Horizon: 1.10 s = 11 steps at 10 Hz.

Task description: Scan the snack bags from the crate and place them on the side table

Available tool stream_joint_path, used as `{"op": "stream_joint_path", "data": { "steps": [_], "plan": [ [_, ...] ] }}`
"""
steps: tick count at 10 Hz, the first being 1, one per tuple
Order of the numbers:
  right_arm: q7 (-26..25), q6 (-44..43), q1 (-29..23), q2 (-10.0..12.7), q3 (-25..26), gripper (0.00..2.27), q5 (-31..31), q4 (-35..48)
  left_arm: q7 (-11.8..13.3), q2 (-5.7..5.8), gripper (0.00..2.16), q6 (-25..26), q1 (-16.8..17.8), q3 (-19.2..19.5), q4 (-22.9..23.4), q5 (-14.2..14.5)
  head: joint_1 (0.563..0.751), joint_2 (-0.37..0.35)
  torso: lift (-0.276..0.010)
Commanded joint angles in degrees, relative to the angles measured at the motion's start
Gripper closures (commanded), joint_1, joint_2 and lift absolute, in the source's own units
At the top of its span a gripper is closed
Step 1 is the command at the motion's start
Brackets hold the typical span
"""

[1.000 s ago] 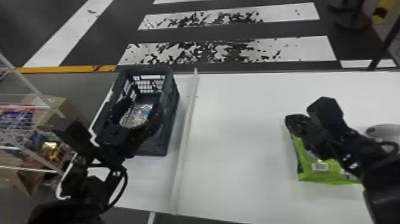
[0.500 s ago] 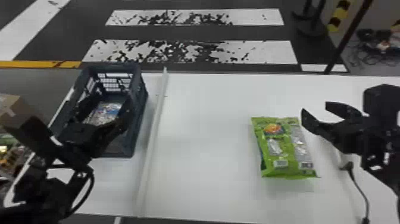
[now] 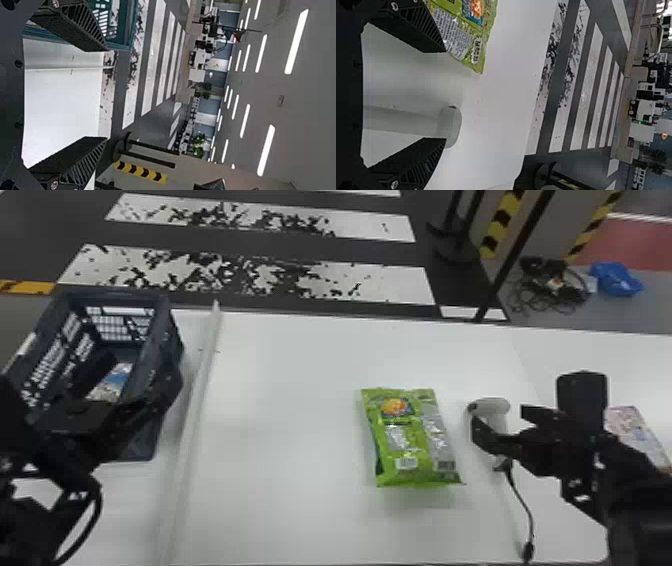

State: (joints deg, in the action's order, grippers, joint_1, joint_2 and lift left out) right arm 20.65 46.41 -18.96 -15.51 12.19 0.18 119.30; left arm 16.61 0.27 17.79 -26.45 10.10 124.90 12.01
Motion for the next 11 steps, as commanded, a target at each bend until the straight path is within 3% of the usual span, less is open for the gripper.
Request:
{"op": "stream_joint_path", "data": {
  "steps": [1,4,6,7,8,11],
  "plan": [
    [0.09,0.13,0.59,-0.83,0.11,0.09,0.09,-2.58,-0.61,-0.18,0.08,1.51,0.17,-1.49,0.25,-1.47,0.695,-0.123,-0.094],
    [1.50,0.66,4.37,-2.06,0.02,0.10,0.26,-10.05,-0.61,-0.27,0.08,1.51,0.35,-2.11,-0.27,-1.55,0.695,-0.175,-0.094],
    [1.58,0.66,6.83,-2.15,-0.68,0.23,0.62,-14.27,-0.52,-0.27,0.08,1.51,0.35,-2.11,-0.45,-1.47,0.695,-0.189,-0.094],
    [1.67,0.66,7.80,-2.33,-1.38,0.49,0.70,-15.68,-0.44,-0.18,0.08,1.51,0.35,-2.11,-0.62,-1.47,0.695,-0.193,-0.094],
    [2.20,2.42,8.85,-2.42,-1.91,1.03,0.79,-16.38,-0.44,-0.27,0.08,1.51,0.35,-2.11,-0.71,-1.47,0.695,-0.193,-0.094],
    [2.20,3.30,9.29,-2.42,-2.61,2.09,2.90,-16.73,-0.35,-0.18,0.08,1.51,0.35,-2.11,-0.80,-1.55,0.695,-0.192,-0.094]
  ]
}}
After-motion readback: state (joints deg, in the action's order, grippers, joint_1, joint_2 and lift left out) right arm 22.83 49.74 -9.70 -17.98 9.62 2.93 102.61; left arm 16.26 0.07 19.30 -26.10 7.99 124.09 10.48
